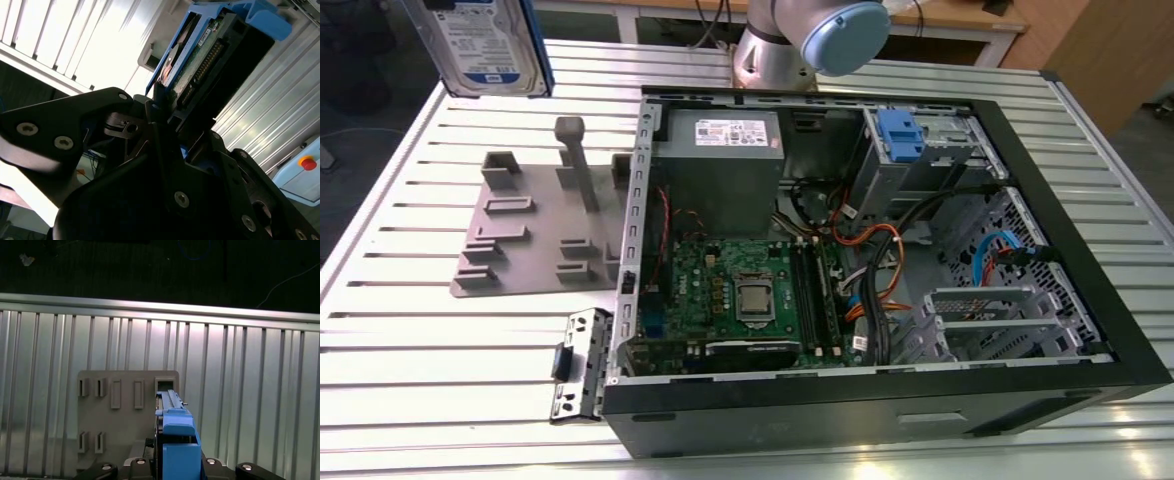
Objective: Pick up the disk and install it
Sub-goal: 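Pick up the disk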
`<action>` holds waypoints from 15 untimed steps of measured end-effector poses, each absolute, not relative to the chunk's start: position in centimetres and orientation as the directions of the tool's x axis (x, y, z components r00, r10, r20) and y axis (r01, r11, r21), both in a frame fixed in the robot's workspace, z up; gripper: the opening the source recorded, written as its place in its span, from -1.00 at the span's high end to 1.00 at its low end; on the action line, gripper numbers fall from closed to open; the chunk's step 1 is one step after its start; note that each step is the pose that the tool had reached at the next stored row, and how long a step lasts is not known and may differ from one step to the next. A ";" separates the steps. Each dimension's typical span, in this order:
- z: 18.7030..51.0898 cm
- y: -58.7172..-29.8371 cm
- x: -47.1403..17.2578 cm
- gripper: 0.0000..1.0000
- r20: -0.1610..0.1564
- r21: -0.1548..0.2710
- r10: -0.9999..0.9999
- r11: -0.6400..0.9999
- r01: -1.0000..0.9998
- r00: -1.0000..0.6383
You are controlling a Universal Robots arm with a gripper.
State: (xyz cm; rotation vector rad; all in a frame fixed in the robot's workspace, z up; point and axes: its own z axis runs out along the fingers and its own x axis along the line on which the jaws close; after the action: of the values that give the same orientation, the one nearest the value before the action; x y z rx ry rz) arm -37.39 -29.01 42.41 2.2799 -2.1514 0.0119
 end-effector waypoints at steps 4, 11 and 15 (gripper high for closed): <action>42.5 -29.0 -37.4 0.28 0.010 0.000 -0.998 -0.058 -0.998 0.058; 42.8 -29.0 -37.4 0.28 0.010 0.000 -0.998 -0.058 -0.998 0.058; 43.0 -29.0 -37.4 0.28 0.010 0.000 -0.998 -0.058 -0.998 0.058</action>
State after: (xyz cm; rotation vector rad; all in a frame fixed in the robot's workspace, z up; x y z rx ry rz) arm -37.39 -29.01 42.99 2.2799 -2.1515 0.0120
